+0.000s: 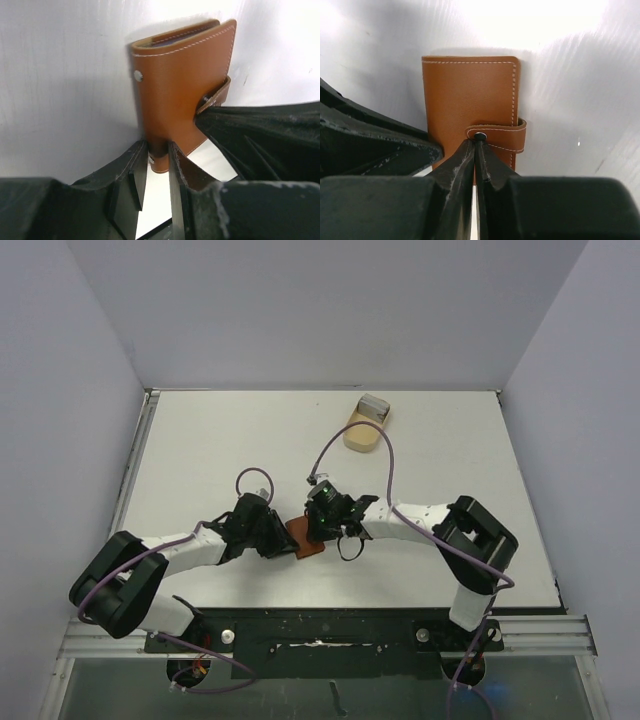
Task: Put the credit cards into the card holder
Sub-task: Close the card holder at the center of the board.
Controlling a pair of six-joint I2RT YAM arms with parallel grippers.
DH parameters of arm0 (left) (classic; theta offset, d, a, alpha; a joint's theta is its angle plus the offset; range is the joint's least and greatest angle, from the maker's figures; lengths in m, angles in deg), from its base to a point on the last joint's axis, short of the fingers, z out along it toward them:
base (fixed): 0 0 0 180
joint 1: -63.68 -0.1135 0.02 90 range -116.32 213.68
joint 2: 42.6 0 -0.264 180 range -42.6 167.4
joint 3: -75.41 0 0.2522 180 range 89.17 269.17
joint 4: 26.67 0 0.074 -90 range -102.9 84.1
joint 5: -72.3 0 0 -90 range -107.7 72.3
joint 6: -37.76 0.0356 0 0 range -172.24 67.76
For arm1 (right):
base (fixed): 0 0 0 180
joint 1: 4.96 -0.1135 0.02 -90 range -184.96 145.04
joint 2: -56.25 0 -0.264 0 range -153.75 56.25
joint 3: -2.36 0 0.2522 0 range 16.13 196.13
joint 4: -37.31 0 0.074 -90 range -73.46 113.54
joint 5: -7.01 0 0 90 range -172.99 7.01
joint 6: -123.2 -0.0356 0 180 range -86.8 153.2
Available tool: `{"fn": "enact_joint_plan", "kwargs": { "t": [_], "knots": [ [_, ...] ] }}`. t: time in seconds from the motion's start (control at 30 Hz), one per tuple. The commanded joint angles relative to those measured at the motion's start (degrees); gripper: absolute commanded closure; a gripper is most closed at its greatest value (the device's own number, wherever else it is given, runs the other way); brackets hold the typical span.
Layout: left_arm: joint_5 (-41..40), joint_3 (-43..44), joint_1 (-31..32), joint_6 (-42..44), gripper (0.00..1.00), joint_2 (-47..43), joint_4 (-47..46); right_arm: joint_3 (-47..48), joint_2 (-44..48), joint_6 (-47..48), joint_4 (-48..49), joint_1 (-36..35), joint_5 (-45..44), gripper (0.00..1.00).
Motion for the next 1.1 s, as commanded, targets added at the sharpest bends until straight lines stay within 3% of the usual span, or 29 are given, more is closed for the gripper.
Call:
{"fn": "enact_joint_plan", "kwargs": {
  "t": [0.0,0.27,0.7,0.83,1.07],
  "knots": [
    [-1.6,-1.8,0.9,1.5,0.77,2.3,0.5,-0.6,-6.7,4.7,-3.9,4.0,6.2,0.95],
    [-2.0,-2.3,0.9,2.4,0.78,3.5,-0.4,1.8,-13.6,6.4,-5.2,6.8,14.8,0.94],
    [-4.0,4.7,-3.8,3.7,0.76,-7.6,8.7,2.3,-14.1,7.2,-6.7,7.9,13.3,0.94],
    [-1.8,8.9,-5.8,6.2,0.76,-6.7,8.4,2.0,-13.5,7.2,-6.7,7.9,12.6,0.94],
    [4.7,14.5,-5.8,11.8,0.93,2.0,4.3,1.8,-13.2,6.8,-5.8,7.9,12.2,0.94]
  ]
}}
